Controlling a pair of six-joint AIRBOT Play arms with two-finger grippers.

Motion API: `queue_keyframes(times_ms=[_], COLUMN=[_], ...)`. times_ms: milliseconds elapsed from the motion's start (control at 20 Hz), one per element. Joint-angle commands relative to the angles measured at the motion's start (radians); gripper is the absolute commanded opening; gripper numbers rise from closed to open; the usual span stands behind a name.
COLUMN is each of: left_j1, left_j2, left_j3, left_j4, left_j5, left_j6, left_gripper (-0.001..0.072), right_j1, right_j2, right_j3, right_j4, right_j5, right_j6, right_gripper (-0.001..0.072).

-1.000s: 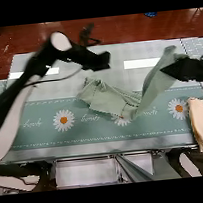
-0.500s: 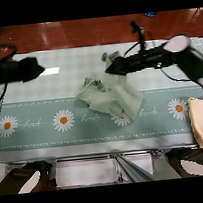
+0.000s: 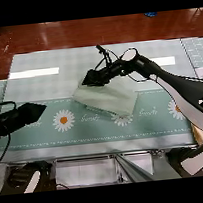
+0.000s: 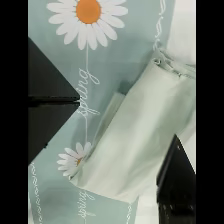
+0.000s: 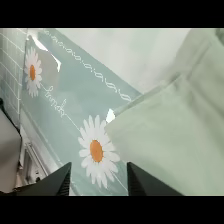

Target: Fold the shirts.

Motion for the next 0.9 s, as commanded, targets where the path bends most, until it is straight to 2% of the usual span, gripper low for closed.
queue_keyframes(times_ms=[0,100,200,300,400,500,600,850], left_j1=[0.001,0.001,0.001,0.001,0.001,0.001,0.001,0.001], left_j2=[0.006,-0.006,-0.008,-0.008,-0.008,-0.008,-0.008,-0.008], left_j3=[-0.046,-0.048,-0.06,-0.076,-0.087,-0.089,-0.089,-0.089], left_j4=[-0.005,-0.006,-0.006,-0.006,-0.006,-0.006,-0.006,-0.033], left_j5=[0.038,0.039,0.037,0.037,0.038,0.038,0.039,0.045], left_j6=[-0.014,-0.014,-0.005,-0.003,-0.003,-0.003,-0.003,-0.004], left_gripper=[0.0025,0.0025,0.0025,0.0025,0.0025,0.0025,0.0025,0.0025], right_j1=[-0.106,-0.238,-0.346,-0.418,-0.462,-0.492,-0.471,-0.336], right_j2=[0.042,0.118,0.23,0.389,0.578,0.739,0.829,0.779], right_j3=[0.01,0.008,-0.056,-0.232,-0.516,-0.809,-1.001,-1.087], right_j4=[-0.001,-0.11,-0.306,-0.526,-0.649,-0.613,-0.501,-0.322], right_j5=[0.155,0.258,0.293,0.231,0.047,-0.132,-0.242,-0.371], right_j6=[-0.017,0.002,0.082,0.194,0.266,0.368,0.386,0.366], right_gripper=[0.0409,0.0408,0.0408,0.0408,0.0409,0.0408,0.0408,0.0408])
